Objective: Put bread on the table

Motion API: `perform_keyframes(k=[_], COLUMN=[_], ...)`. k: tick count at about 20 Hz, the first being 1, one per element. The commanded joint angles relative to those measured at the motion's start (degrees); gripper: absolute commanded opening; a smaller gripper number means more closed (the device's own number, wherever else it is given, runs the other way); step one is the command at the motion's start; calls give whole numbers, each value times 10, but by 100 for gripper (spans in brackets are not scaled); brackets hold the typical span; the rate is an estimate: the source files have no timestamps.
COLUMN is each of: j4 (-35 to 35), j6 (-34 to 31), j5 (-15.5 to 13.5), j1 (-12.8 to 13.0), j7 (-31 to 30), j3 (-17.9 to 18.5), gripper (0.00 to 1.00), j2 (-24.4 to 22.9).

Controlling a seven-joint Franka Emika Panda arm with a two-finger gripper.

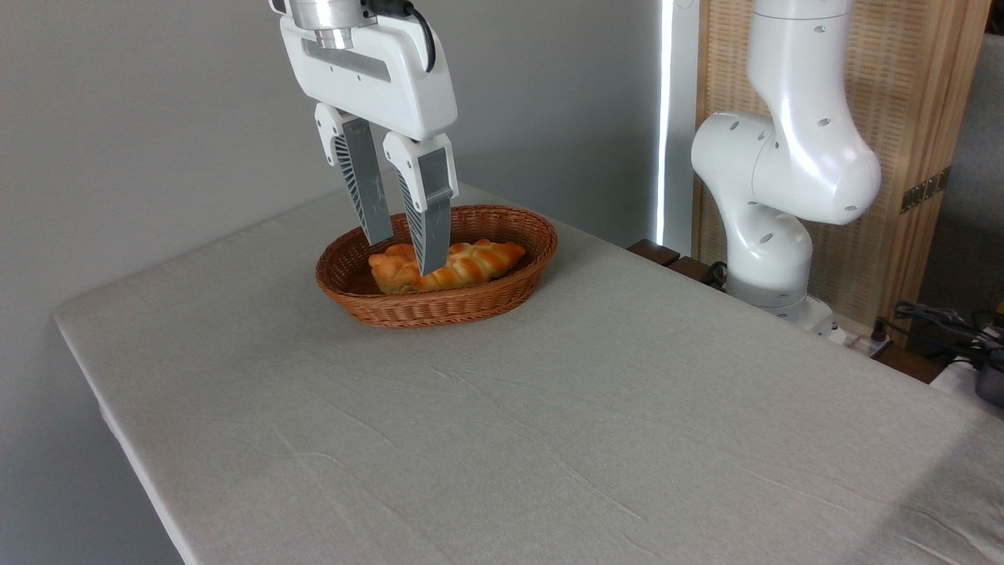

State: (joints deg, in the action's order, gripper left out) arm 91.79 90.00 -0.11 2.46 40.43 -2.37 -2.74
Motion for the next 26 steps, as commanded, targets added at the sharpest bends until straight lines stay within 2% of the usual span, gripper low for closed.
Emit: perform_keyframes(k=[1, 10, 17, 19, 21, 24, 26], j4=[-12, -11, 6, 34, 67, 164, 202], j6=[-18, -18, -24, -17, 6, 83, 83], j5=[-3, -3, -29, -47, -48, -50, -55], j1=[3, 4, 8, 16, 26, 49, 67], j7=[11, 11, 9, 11, 11, 9, 7], j3=[13, 13, 4, 5, 4, 3, 2], gripper=[100, 100, 100, 100, 100, 100, 100], j2=[1, 1, -4, -24, -45, -110, -133])
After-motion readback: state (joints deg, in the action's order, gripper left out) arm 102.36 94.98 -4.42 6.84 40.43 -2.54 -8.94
